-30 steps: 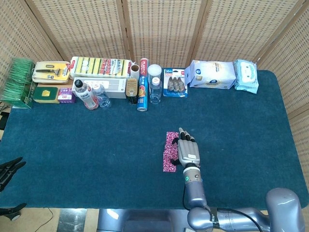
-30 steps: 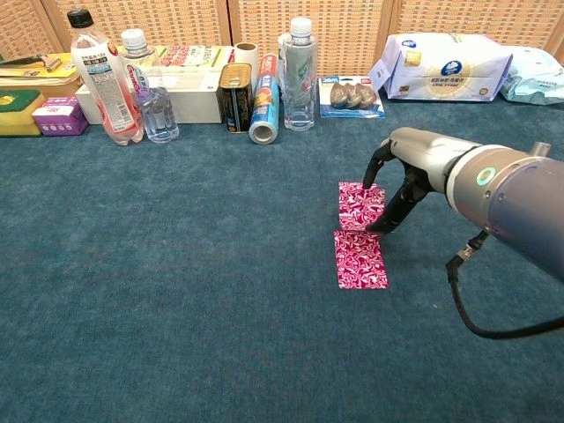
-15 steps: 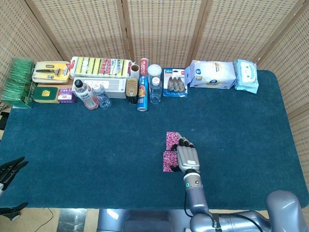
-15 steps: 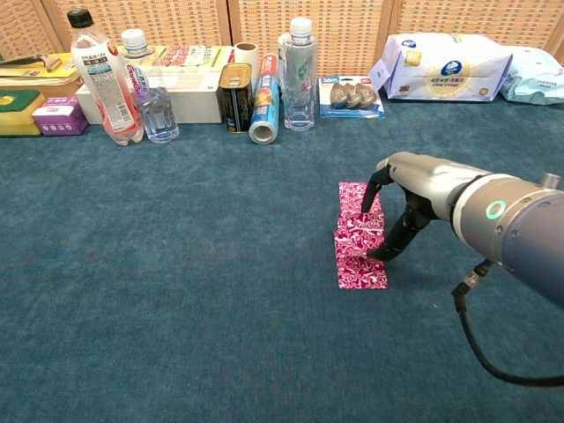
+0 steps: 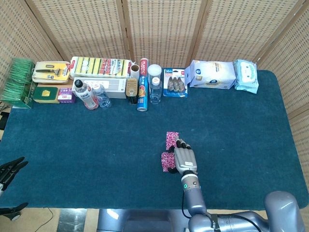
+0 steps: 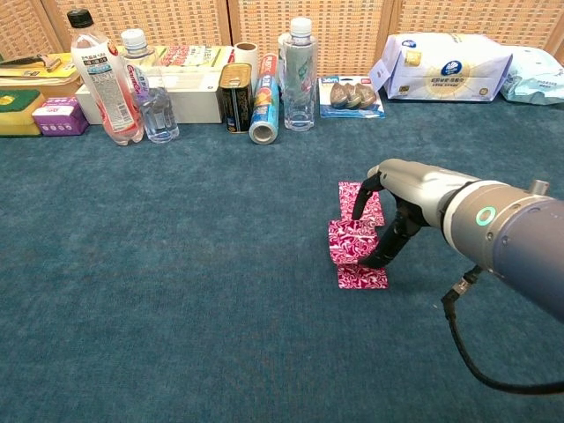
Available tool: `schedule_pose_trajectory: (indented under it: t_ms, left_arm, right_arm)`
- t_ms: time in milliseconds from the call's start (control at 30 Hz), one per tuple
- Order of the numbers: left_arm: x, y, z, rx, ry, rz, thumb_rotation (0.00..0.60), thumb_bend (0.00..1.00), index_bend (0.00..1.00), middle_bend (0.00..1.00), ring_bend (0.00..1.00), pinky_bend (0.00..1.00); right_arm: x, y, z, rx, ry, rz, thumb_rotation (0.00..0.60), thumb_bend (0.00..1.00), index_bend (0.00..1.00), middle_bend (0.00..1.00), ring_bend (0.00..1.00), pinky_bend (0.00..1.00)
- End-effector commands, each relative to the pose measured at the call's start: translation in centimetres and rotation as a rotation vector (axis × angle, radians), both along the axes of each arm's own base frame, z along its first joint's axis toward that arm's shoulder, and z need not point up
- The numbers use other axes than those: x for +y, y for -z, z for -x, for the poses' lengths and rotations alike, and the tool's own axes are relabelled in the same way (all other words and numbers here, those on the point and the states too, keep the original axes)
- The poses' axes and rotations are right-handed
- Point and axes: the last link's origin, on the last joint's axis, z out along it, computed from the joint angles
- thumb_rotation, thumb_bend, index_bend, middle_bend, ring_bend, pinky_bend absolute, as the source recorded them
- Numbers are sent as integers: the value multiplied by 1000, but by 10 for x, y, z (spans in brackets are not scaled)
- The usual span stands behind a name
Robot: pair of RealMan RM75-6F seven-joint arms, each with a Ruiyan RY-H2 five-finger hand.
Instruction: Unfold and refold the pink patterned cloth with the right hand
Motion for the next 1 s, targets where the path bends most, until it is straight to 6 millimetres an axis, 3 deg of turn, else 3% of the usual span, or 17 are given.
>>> schedule_pose_trajectory:
  t_ms: [33, 1000]
  left_arm:
    - [0, 0, 0, 0, 1, 1, 600, 71, 0, 0, 0, 49]
    - [0, 1, -1, 2, 2, 1, 600, 70, 0, 0, 0, 49]
  right_arm:
    - [0, 1, 0, -1, 1, -4, 600, 292, 341, 0, 0, 115]
    - [-4, -4, 13, 6, 23, -42, 600, 291, 276, 0, 0, 116]
